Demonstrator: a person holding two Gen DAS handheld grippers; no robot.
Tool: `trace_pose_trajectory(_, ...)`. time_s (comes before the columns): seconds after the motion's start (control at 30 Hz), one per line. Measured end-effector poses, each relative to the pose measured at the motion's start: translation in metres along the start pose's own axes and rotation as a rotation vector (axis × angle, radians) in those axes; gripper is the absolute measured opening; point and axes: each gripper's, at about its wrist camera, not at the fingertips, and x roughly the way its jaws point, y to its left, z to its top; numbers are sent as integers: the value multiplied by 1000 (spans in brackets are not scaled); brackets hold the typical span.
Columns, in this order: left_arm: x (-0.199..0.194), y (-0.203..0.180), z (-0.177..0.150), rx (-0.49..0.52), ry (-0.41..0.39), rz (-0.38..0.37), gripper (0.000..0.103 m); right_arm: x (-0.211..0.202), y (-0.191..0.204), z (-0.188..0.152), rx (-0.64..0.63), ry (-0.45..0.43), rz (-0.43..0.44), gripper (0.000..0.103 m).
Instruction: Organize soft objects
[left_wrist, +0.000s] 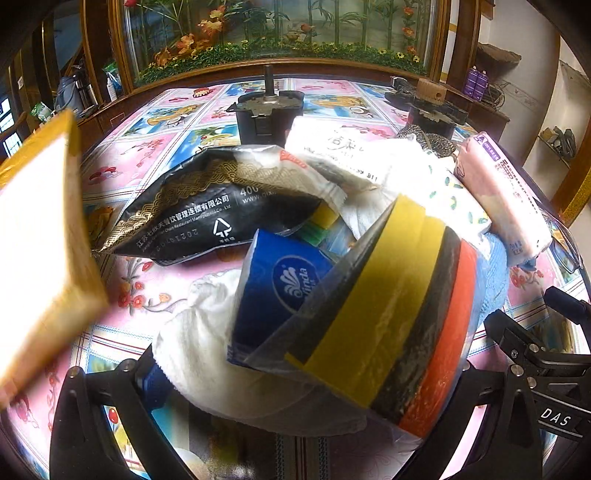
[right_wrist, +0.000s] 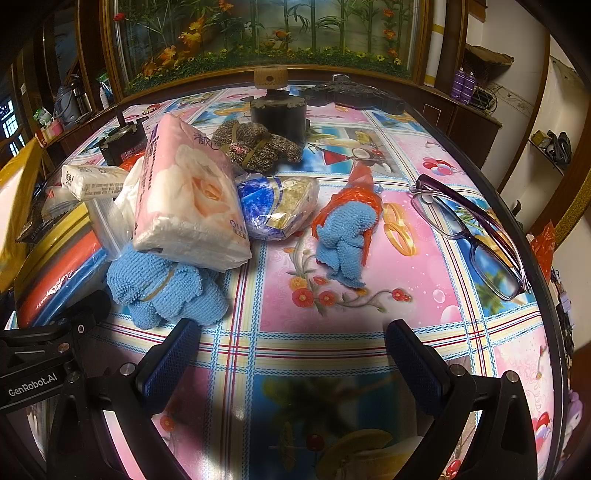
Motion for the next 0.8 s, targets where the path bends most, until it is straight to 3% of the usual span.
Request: trace_pose_trajectory(0.8,-2,0,-1,0,0,0,103,0,1,0,8,1,-5,102)
